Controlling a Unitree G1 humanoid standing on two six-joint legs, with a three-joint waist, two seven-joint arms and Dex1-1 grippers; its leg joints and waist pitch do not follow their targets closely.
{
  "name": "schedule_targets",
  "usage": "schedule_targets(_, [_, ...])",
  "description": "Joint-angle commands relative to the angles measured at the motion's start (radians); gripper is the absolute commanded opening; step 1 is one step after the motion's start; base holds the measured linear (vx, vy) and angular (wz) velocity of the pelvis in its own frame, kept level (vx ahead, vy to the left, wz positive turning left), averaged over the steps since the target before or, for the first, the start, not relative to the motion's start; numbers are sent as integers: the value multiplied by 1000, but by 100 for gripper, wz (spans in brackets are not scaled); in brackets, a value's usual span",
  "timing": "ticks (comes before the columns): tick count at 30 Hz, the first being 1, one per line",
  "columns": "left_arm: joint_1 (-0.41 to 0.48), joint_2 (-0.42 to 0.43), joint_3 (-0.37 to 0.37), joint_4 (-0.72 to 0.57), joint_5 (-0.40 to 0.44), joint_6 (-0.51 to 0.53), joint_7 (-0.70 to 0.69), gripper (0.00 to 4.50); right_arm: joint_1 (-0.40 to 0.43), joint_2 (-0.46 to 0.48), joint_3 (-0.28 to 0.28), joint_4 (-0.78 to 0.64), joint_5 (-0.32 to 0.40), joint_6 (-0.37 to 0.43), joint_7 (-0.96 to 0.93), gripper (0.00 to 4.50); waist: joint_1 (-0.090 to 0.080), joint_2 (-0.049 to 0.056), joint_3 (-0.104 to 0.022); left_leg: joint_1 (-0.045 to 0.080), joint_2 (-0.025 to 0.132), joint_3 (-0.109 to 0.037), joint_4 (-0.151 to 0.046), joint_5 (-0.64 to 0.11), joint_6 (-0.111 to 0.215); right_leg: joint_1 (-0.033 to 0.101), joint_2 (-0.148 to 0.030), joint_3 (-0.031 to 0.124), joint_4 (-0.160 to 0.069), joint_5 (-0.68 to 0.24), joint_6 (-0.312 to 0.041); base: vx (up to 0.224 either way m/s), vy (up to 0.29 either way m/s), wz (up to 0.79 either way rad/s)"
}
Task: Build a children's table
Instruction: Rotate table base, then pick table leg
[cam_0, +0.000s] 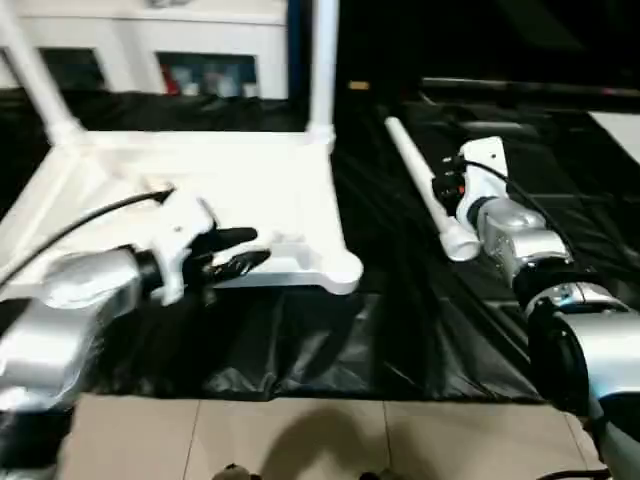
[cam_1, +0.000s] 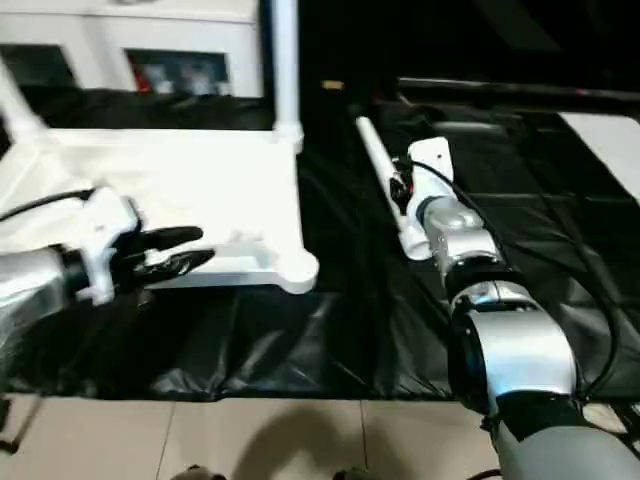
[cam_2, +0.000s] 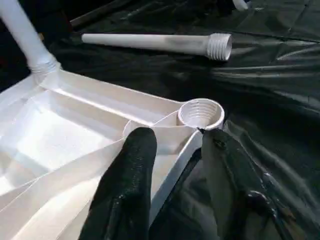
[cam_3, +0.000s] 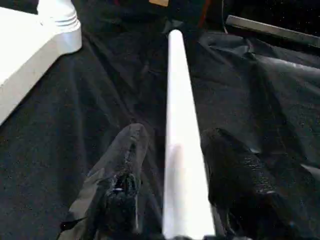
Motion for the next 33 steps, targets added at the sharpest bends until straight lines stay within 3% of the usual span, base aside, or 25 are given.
schedule_targets(1, [4,32,34,-64,-37,48,-13,209,-36,-14,-14,15,-3,18,-27,243,8,20,-73,13,14,2,-70,-218,2,55,-39,42,-47,-154,-243,0,0,0])
schedule_targets(4, [9,48,55,-89,-50,78,-20,230,-45,-15,-16,19,-2,23,-33,265,14,18,-71,13,13,2,-71,-239,-9,54,-38,42,-47,-166,-236,0,0,0])
schedule_targets(5, [19,69,77,-115,-62,112,-28,245,-53,-17,-16,23,-5,33,-49,277,15,21,-66,11,12,2,-72,-253,-16,52,-37,44,-49,-174,-233,0,0,0])
schedule_targets(6, [30,88,97,-144,-71,130,-32,253,-62,-20,-15,25,-9,38,-62,283,16,19,-52,9,12,1,-75,-267,-20,46,-36,44,-51,-185,-227,0,0,0])
schedule_targets(8, [18,88,108,-153,-67,148,-8,256,-73,-27,-19,29,-10,42,-72,294,16,18,-53,14,10,1,-75,-290,-24,47,-35,45,-55,-218,-214,0,0,0])
schedule_targets(9, [15,91,110,-158,-66,151,5,274,-80,-31,-23,31,-13,43,-78,316,13,17,-38,10,9,1,-79,-307,-23,40,-32,46,-60,-240,-204,0,0,0])
schedule_targets(11, [16,98,111,-168,-73,158,23,291,-93,-41,-31,33,-15,48,-91,330,14,17,-42,11,9,-2,-78,-306,-26,44,-34,46,-58,-245,-200,0,0,0])
schedule_targets(12, [16,99,110,-170,-75,163,27,292,-95,-44,-33,34,-16,51,-94,339,8,11,-28,5,7,-2,-81,-311,-23,42,-31,47,-59,-261,-192,0,0,0])
schedule_targets(14, [23,105,109,-192,-91,197,41,292,-109,-64,-29,37,-28,67,-112,349,5,3,-28,4,6,-1,-77,-271,-19,43,-33,49,-56,-241,-189,0,0,0])
schedule_targets(15, [35,111,117,-210,-99,204,38,292,-112,-69,-23,37,-35,72,-119,358,5,2,-30,-5,3,-1,-73,-214,-12,48,-33,51,-48,-191,-195,0,0,0])
schedule_targets(17, [38,109,121,-219,-107,219,41,292,-115,-73,-20,40,-38,93,-121,376,3,-1,-31,-9,0,4,-64,-116,11,44,-25,53,-35,-62,-218,0,0,0])
schedule_targets(19, [67,115,133,-247,-122,242,35,292,-123,-77,-18,43,-34,124,-74,376,-6,-15,-23,-23,-3,7,-60,-60,50,49,-22,54,-29,9,-235,0,0,0])
schedule_targets(21, [86,122,141,-256,-126,244,28,292,-127,-79,-12,46,-39,145,-69,376,-15,-14,-13,-21,0,9,-61,-59,67,40,-21,56,-32,7,-245,0,0,0])
schedule_targets(23, [91,128,141,-259,-128,244,23,292,-129,-77,-25,48,-27,152,-62,376,-23,-17,0,-19,3,10,-64,-108,62,37,-22,57,-40,-61,-241,0,0,0])
schedule_targets(24, [94,134,145,-262,-133,248,21,292,-132,-76,-35,50,-17,158,-50,376,-25,-18,3,-19,4,9,-65,-124,56,37,-23,57,-41,-86,-237,0,0,0])
schedule_targets(25, [95,143,153,-270,-144,260,20,292,-137,-75,-43,51,-11,168,-35,376,-31,-21,20,-16,5,7,-71,-164,38,31,-25,61,-48,-150,-224,0,0,0])
schedule_targets(27, [98,155,161,-280,-157,273,19,292,-141,-75,-49,52,-10,176,-28,376,-36,-22,27,-13,7,5,-72,-187,21,31,-27,62,-49,-179,-223,0,0,0])
schedule_targets(28, [104,167,167,-290,-165,280,15,292,-145,-74,-60,53,-2,182,-17,376,-38,-25,36,-14,7,6,-73,-182,19,29,-27,64,-50,-172,-225,0,0,0])
schedule_targets(33, [122,198,208,-335,-201,318,7,292,-160,-69,-97,52,26,198,31,376,-40,-30,48,-12,7,8,-70,-98,49,32,-27,68,-38,-68,-262,0,0,0])
